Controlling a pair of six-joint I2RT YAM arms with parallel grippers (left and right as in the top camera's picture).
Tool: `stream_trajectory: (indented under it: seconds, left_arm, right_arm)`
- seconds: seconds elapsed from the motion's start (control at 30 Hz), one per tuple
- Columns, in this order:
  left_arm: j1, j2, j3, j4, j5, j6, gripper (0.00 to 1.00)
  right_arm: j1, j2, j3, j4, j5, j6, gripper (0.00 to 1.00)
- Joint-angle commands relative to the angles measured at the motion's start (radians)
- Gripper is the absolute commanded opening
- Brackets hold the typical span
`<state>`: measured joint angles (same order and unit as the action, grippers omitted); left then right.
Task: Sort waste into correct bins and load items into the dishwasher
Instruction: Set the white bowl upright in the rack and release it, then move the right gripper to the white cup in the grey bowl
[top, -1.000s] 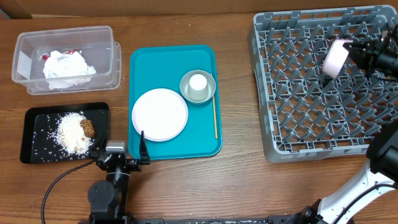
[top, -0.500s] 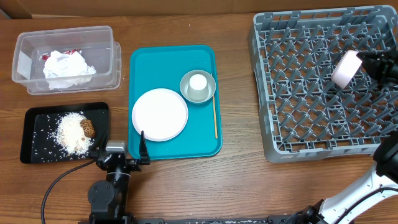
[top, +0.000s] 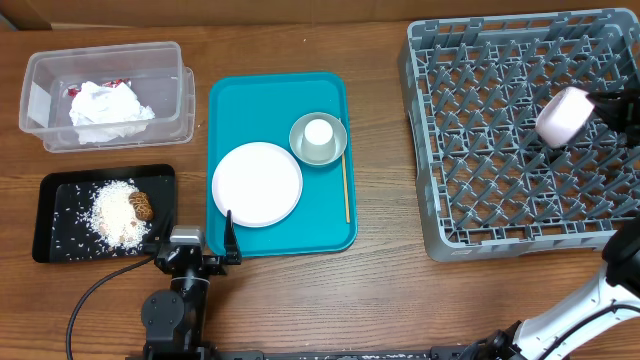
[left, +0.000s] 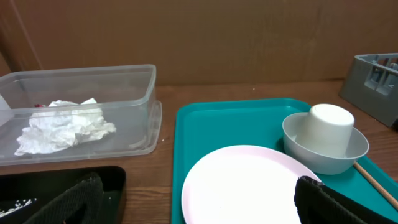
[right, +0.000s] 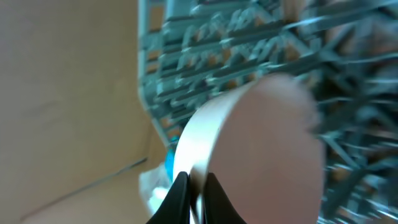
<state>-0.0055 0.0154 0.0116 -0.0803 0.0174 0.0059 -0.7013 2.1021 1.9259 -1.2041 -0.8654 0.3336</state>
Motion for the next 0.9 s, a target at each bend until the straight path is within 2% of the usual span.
stream_trajectory:
  seconds: [0.0,0.27,0.67,0.8,0.87]
  left_arm:
    - [0.007,-0.012,-0.007,0.004,-0.009,-0.006,1.00]
    - [0.007,-0.012,-0.007,0.004,-0.009,-0.006,1.00]
    - [0.007,-0.012,-0.007,0.004,-0.009,-0.006,1.00]
    - [0.007,-0.012,-0.007,0.004,-0.009,-0.006,1.00]
    - [0.007,-0.012,-0.007,0.004,-0.009,-0.006,1.00]
  right_arm:
    - [-0.051,-0.047,0.036,-0.060,0.383,0.036,0.04]
    - [-0.069,-0.057,0.046,-0.164,0.608,0.159,0.04]
    - [-0.013,-0.206,0.046,-0.169,0.618,0.157,0.06]
    - [0.053,-0.276,0.046,-0.186,0.596,0.124,0.12]
    - [0.112,-0.298,0.045,-0.195,0.547,0.071,0.19]
